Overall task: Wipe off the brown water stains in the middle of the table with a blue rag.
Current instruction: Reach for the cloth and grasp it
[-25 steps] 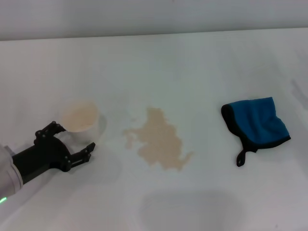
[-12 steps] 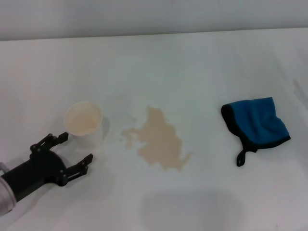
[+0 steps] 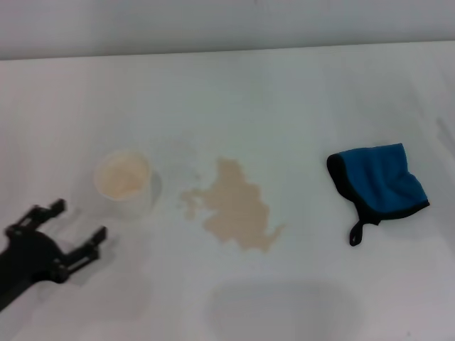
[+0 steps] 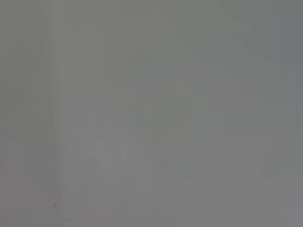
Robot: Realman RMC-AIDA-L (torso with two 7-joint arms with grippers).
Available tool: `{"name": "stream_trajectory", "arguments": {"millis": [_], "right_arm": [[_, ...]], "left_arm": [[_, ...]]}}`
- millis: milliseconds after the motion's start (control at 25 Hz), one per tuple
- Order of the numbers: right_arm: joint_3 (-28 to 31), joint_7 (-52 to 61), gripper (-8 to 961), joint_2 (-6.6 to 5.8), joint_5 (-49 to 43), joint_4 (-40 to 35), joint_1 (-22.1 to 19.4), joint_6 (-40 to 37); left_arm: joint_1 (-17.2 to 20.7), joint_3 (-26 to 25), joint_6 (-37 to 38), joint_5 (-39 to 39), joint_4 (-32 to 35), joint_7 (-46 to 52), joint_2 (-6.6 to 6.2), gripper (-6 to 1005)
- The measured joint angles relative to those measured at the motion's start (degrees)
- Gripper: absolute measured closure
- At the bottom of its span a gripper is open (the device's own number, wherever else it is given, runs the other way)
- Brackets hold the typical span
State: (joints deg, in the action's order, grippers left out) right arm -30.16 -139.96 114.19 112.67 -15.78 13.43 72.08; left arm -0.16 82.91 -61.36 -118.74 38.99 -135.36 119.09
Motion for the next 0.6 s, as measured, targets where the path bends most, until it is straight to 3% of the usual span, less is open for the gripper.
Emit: {"name": "stream_trajectory", "arguments": {"millis": [200,440,600], "right_arm": [[-0.4,6.5,179,0.05,-1.5,-3.8,-2.0,0.6],[-0.4,32.6,180,-0.31,-14.1,-17.2,-3.5,-1.3],[-0.4,47.2,180,-1.54,-23.8,-24.0,-2.3,0.3]], "left_arm": [[2.2,-5.9,-3.6,-4.0,-0.2,-0.4,-0.05,117],[1.8,-8.0,-4.9,-10.4,-2.2,-3.4,-0.05,117],[1.5,-8.0,-4.9,-15.3,-3.5,-6.4,0.00,117]]}}
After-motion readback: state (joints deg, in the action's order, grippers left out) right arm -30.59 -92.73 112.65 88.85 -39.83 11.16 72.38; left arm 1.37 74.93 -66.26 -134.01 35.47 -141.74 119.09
